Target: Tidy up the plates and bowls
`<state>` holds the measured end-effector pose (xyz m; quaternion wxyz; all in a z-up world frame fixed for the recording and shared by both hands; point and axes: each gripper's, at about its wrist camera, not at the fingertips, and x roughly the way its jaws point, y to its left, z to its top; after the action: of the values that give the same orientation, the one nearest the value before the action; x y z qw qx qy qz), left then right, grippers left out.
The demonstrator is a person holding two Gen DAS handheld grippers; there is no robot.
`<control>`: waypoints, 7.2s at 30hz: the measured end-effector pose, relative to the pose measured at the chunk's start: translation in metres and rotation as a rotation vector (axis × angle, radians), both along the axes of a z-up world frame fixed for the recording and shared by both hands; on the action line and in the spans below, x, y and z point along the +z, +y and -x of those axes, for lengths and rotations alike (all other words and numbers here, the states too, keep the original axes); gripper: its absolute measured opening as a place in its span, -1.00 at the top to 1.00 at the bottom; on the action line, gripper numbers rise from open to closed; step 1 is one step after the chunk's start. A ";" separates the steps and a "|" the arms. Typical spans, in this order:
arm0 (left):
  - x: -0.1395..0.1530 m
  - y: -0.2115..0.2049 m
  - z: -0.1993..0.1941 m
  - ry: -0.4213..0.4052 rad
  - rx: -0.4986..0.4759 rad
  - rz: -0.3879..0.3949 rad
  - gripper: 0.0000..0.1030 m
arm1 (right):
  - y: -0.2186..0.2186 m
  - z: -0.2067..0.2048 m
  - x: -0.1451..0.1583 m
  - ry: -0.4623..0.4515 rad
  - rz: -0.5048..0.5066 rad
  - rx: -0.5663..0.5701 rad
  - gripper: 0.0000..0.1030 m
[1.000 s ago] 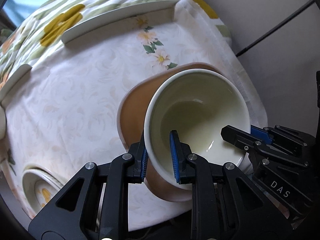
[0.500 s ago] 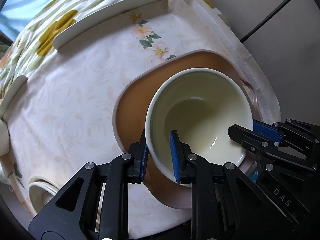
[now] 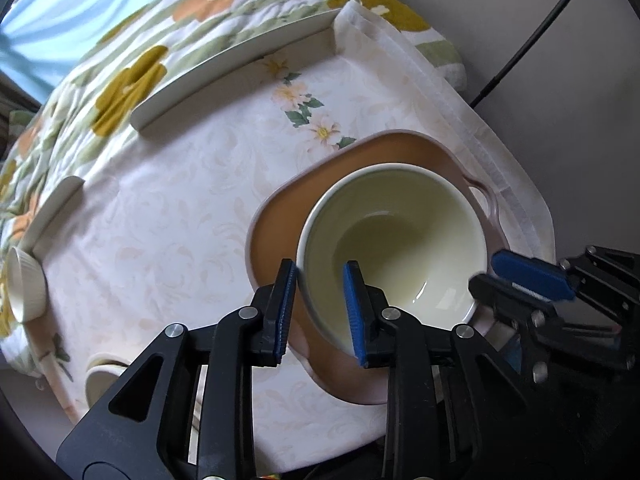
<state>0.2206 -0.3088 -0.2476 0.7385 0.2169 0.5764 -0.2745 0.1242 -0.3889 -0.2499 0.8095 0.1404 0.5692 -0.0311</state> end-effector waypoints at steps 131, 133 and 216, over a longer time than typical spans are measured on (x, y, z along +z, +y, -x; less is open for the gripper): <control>0.018 0.052 0.044 0.034 0.535 0.258 0.56 | -0.023 -0.025 0.006 -0.064 -0.094 0.228 0.64; 0.013 0.047 0.042 0.035 0.523 0.234 0.56 | -0.024 -0.024 0.002 -0.064 -0.085 0.233 0.64; -0.025 0.065 0.042 0.037 0.340 -0.011 -0.26 | -0.033 -0.009 -0.028 0.113 0.061 0.267 0.04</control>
<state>0.1789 -0.2438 -0.2729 0.7623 0.1153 0.6199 -0.1465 0.1336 -0.4216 -0.2781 0.7770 0.0367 0.6263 0.0516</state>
